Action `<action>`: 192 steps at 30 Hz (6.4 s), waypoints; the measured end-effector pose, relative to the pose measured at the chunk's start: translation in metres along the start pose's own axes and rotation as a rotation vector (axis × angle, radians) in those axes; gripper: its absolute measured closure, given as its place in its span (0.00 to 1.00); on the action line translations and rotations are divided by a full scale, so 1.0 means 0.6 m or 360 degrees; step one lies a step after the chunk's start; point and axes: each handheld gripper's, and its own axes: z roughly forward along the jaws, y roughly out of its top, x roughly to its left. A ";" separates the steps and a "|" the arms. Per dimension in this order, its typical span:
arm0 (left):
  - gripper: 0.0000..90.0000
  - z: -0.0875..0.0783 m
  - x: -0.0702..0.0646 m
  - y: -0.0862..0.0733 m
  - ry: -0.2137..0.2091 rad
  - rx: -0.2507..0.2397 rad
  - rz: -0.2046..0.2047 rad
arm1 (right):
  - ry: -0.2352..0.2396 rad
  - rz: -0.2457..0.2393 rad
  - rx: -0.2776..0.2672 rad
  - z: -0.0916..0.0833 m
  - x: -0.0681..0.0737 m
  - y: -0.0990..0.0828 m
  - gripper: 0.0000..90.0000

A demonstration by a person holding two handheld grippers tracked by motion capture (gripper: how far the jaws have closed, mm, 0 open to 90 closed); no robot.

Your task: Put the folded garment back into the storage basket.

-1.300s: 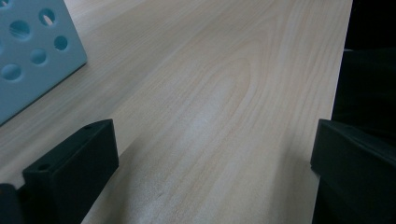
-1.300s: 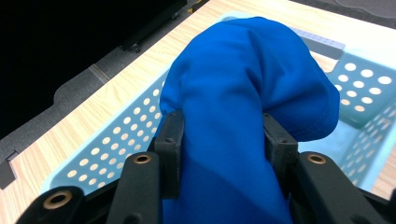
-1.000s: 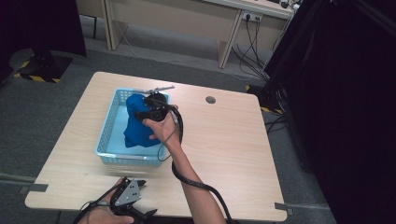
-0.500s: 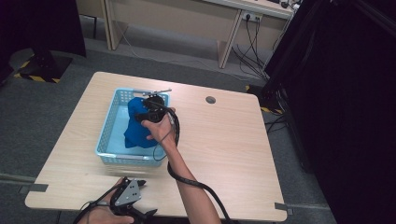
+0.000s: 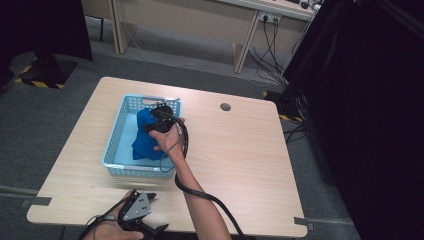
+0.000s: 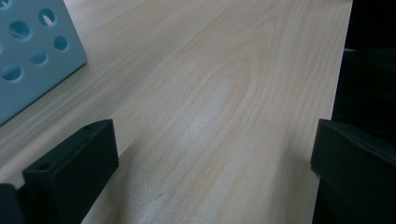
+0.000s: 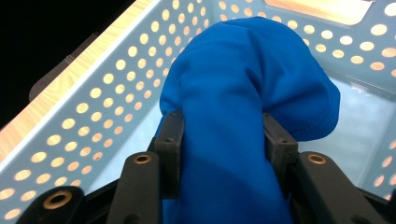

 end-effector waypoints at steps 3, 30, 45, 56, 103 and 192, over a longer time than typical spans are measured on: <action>0.00 0.000 0.000 0.000 0.0000 0.0001 0.0001 | -0.0009 0.0018 0.0018 0.008 -0.002 -0.001 0.66; 0.00 0.000 0.000 0.000 0.0000 0.0000 0.0001 | -0.0042 0.0047 0.0123 0.061 -0.006 -0.017 0.65; 0.00 0.000 0.000 0.000 0.0000 0.0000 0.0002 | -0.0037 0.0087 0.0201 0.079 -0.002 -0.027 0.54; 0.00 0.000 0.000 0.000 -0.0001 0.0000 0.0001 | -0.0007 0.0123 0.0138 0.058 -0.008 -0.020 0.37; 0.00 0.000 0.000 0.000 -0.0001 -0.0003 -0.0001 | 0.0049 -0.0040 0.0002 -0.041 -0.051 -0.017 0.16; 0.00 0.001 0.000 0.000 0.0002 -0.0003 -0.0003 | 0.0095 -0.0029 -0.0144 -0.161 -0.154 -0.109 0.10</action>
